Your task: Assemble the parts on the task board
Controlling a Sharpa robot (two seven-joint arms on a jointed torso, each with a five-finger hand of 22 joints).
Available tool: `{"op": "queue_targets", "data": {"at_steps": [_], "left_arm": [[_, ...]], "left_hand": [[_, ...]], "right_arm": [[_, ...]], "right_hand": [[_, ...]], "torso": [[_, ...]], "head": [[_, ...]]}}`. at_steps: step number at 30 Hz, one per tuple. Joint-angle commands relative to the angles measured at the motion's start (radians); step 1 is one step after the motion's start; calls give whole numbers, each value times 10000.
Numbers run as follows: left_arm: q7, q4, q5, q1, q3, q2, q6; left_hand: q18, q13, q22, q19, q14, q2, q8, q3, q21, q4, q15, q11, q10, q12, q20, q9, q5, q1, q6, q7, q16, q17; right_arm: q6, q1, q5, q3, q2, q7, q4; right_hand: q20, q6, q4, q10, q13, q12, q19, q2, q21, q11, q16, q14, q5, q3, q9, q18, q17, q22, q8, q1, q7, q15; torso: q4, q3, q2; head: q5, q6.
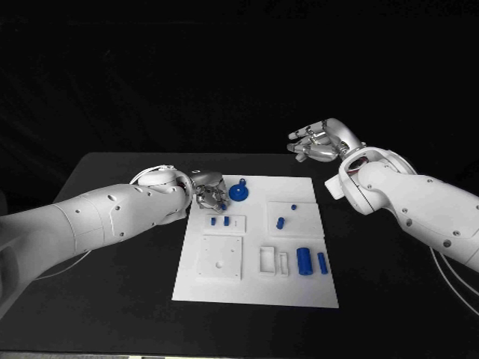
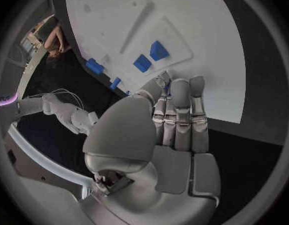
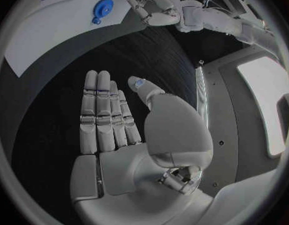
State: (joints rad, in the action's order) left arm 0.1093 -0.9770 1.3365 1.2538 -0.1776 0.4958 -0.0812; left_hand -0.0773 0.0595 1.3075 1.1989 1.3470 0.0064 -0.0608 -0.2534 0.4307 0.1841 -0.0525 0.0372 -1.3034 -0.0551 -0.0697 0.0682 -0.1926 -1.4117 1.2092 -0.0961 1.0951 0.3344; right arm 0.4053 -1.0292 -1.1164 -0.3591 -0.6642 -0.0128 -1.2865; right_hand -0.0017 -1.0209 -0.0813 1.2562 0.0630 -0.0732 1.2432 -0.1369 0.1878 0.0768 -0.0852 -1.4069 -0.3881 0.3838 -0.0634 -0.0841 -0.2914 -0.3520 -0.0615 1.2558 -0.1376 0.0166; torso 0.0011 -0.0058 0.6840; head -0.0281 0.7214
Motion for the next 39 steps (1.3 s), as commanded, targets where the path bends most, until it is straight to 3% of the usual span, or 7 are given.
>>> {"op": "queue_targets", "data": {"at_steps": [1, 7, 11, 20, 31, 37, 39], "left_arm": [[-50, -80, 151, -152, -102, -9, 399], [-61, -112, 8, -153, -102, 31, 132], [-59, -111, -39, -153, -101, 68, -2], [-27, -75, -129, -153, -99, 103, -297], [-68, 48, -232, -148, -84, 224, -427], [-89, 224, -291, -140, -57, 335, -519], [-86, 316, -379, -136, -28, 375, -598]], "left_hand": [[-138, -4, 195, -56, -26, 63, 2, 53, -70, 26, 57, 51, 61, -30, 35, -45, 41, 33, -390, -52, -39, 9], [-228, -12, 200, -89, -137, -211, -7, -162, -122, 52, 246, 343, 1043, -30, 179, -56, -47, 223, -1347, -110, -52, 1], [-360, -13, 208, -65, -193, -423, -16, -487, -123, 24, 328, 435, 1295, -26, 298, -51, -46, 388, -1389, -168, 34, 12], [-445, -13, 199, -28, -219, -724, -3, -698, -167, -53, 418, 579, 1756, -24, 383, -61, -34, 408, -1845, -85, 65, -41], [-501, -12, 203, -16, -242, -795, -11, -697, -199, -79, 457, 634, 1939, -24, 429, -59, -45, 331, -1932, -108, 76, -72], [-525, -10, 201, -33, -263, -833, -14, -647, -226, -72, 485, 676, 2088, -28, 456, -58, -50, 284, -1959, -87, 40, -105], [-540, -11, 200, -37, -265, -838, -10, -611, -243, -64, 491, 690, 2133, -24, 468, -60, -54, 245, -1999, -77, 10, -127]], "right_arm": [[-204, 3, 0, -4, 9, 89, 6], [-294, 3, 1, -4, 17, 64, 42], [-313, 4, 1, -4, 25, 58, 63], [-311, 4, 0, -3, 26, 54, 72], [-400, 4, 18, -3, -4, 84, 79], [-746, 6, 86, -3, -49, 253, 100], [-951, 8, 56, -3, -75, 305, 123]], "right_hand": [[18, 17, 51, -10, -12, 31, -66, -4, 26, 6, 10, -22, -63, -9, 4, -62, -10, 12, -5, -86, -59, 41], [25, 26, 42, -29, -12, 37, -88, -2, 40, 13, 20, -4, -60, -19, 4, -59, -4, 40, -5, -90, -64, 49], [25, 28, 42, -31, -12, 37, -90, -2, 40, 13, 20, -3, -61, -21, 4, -59, -3, 43, -5, -90, -65, 49], [36, 47, 30, -64, -14, 38, -115, -3, 48, 26, 28, 16, -62, -45, 4, -60, 6, 88, -6, -92, -70, 59], [37, 50, 0, -80, -13, 34, -116, -2, 70, 31, 24, 16, -55, -50, 4, -66, 13, 119, -6, -69, -72, 60], [24, -5, -103, -182, -20, 70, -108, 12, 111, 60, 22, 16, -58, -29, 0, -85, 15, 118, -16, 26, -74, 59], [-28, -173, -288, -400, -28, 105, -19, 21, 254, 107, -42, -95, -92, 13, -1, -132, -16, 31, -16, 174, -66, 15]], "torso": [[5, -1, -4], [14, -1, 3], [6, 3, 5], [8, 2, -1], [3, 6, -2], [12, 5, 1], [11, -1, 1]], "head": [[14, -9], [16, -1], [14, -15], [11, -17], [27, -17], [50, -34], [46, -44]]}}
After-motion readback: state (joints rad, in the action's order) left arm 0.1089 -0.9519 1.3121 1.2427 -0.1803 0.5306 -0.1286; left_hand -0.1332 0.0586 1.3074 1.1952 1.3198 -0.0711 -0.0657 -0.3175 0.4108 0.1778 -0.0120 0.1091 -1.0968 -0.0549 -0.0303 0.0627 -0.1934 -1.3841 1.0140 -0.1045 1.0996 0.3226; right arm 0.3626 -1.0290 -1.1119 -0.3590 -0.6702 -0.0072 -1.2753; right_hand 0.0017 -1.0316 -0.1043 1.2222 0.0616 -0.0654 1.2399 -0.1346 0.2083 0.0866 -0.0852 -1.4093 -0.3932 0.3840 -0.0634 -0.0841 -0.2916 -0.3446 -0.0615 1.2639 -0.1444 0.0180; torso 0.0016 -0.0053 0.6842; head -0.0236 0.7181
